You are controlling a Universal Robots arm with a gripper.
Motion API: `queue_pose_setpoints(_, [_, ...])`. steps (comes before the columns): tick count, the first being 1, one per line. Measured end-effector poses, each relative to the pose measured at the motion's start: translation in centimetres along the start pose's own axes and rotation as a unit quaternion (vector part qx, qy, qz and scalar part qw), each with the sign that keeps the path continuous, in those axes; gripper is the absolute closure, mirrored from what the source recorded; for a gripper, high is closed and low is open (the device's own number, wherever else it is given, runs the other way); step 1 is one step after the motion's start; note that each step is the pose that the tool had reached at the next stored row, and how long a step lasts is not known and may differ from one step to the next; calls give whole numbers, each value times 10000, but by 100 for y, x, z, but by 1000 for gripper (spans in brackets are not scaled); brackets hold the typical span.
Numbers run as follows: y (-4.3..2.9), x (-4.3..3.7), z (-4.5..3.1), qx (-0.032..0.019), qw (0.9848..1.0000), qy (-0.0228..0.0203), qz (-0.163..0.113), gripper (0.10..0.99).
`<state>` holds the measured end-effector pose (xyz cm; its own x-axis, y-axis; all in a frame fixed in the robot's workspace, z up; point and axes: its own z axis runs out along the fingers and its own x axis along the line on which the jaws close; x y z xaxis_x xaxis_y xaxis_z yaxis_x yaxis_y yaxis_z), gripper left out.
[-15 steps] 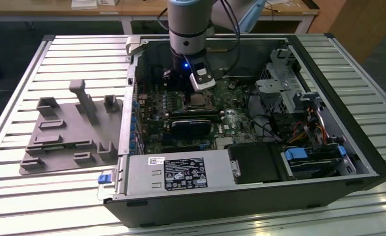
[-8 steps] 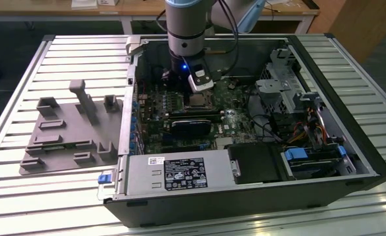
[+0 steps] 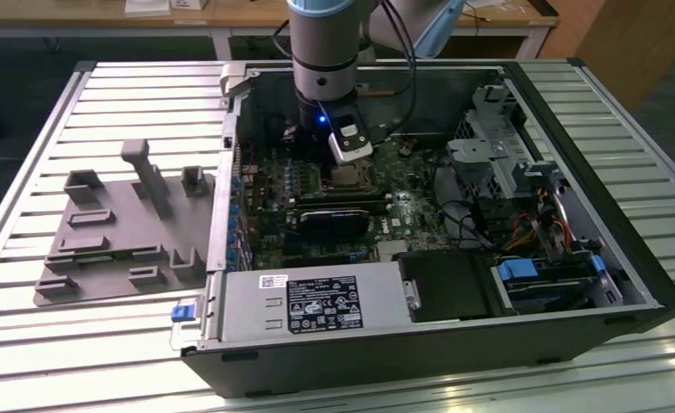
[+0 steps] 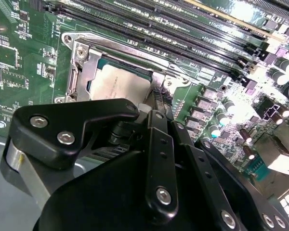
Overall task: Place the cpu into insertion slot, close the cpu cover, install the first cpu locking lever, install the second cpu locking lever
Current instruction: 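Close the cpu cover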
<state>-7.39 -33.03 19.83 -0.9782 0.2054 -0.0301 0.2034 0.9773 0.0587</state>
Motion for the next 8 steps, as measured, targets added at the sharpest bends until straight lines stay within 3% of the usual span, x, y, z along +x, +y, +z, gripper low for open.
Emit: queue_pose_setpoints(8, [10, -52, 2, 1, 10000, 1, 0, 980])
